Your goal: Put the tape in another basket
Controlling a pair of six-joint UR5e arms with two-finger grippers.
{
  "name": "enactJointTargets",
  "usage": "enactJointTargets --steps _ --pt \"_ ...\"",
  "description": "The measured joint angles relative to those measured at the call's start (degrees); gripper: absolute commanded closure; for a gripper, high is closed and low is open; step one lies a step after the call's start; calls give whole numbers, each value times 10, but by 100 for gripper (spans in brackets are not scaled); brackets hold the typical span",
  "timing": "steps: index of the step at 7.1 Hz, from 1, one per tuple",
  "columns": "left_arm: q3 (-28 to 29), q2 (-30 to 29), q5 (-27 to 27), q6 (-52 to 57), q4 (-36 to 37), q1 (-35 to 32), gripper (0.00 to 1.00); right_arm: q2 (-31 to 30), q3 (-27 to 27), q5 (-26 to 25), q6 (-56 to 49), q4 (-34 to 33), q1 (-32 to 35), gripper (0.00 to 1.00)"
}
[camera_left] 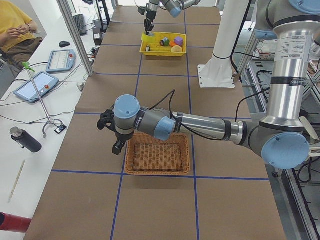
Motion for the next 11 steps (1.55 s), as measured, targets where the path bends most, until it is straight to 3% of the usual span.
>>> enactJointTargets --steps 3,4,5,6,8,11 --pt "-5 -8 -2 -1 -85 8 2 72 -5 -99 97 4 -80 100" --pt "-5 -20 -3 -7 -115 21 13 99 -8 -160 131 4 -122 100" --pt "-5 -33 -11 -27 -142 34 12 125 -16 -221 156 3 -160 100" --pt "-5 -43 -25 -72 -182 52 3 150 -30 -265 175 2 -188 100" --pt "-3 -60 -38 -210 -297 111 3 183 -48 -310 192 3 -222 100" --pt "-5 -101 -41 -315 -395 208 3 197 -55 -339 195 29 -250 100"
